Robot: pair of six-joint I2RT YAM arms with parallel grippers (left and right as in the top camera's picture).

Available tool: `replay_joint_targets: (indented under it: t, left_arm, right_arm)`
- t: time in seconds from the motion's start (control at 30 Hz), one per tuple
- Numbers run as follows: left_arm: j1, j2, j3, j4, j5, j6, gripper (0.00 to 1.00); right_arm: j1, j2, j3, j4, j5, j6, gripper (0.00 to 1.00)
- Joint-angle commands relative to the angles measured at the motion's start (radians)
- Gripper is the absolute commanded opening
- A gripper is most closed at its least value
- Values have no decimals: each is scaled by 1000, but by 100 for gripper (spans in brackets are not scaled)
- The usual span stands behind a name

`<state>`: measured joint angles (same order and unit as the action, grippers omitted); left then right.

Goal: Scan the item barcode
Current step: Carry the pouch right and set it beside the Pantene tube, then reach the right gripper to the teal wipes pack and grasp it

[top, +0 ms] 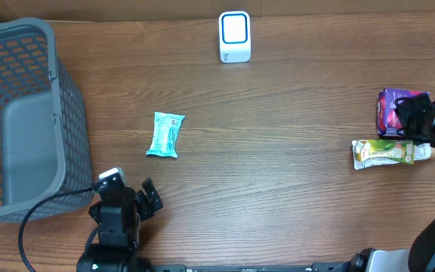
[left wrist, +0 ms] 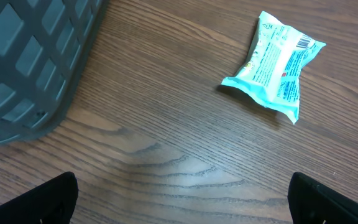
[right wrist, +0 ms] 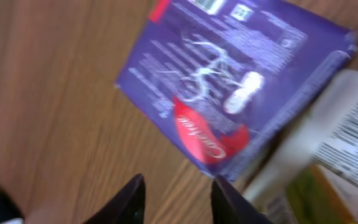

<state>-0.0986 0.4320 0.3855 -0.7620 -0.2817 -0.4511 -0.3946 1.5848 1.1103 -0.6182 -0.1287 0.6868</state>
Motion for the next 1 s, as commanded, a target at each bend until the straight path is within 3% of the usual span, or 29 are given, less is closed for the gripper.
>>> replay_joint_targets:
  t: [0.0, 0.27, 0.53, 0.73, 0.97]
  left_arm:
    - [-2, -8, 1, 3, -13, -17, 100]
    - [-2, -8, 1, 3, -13, -18, 100]
    - [-2, -8, 1, 3, -13, -17, 100]
    - [-2, -8, 1, 3, -13, -17, 100]
    - [-2, -8, 1, 3, -13, -17, 100]
  right_arm:
    - [2, -27, 64, 11, -112, -103, 43]
    - [105, -32, 181, -26, -408, -251, 59]
    - [482, -6, 181, 37, -410, -258, 73]
    - [762, 81, 182, 209, -360, -238, 72]
    - [970, 249, 183, 376, -299, -167, 71]
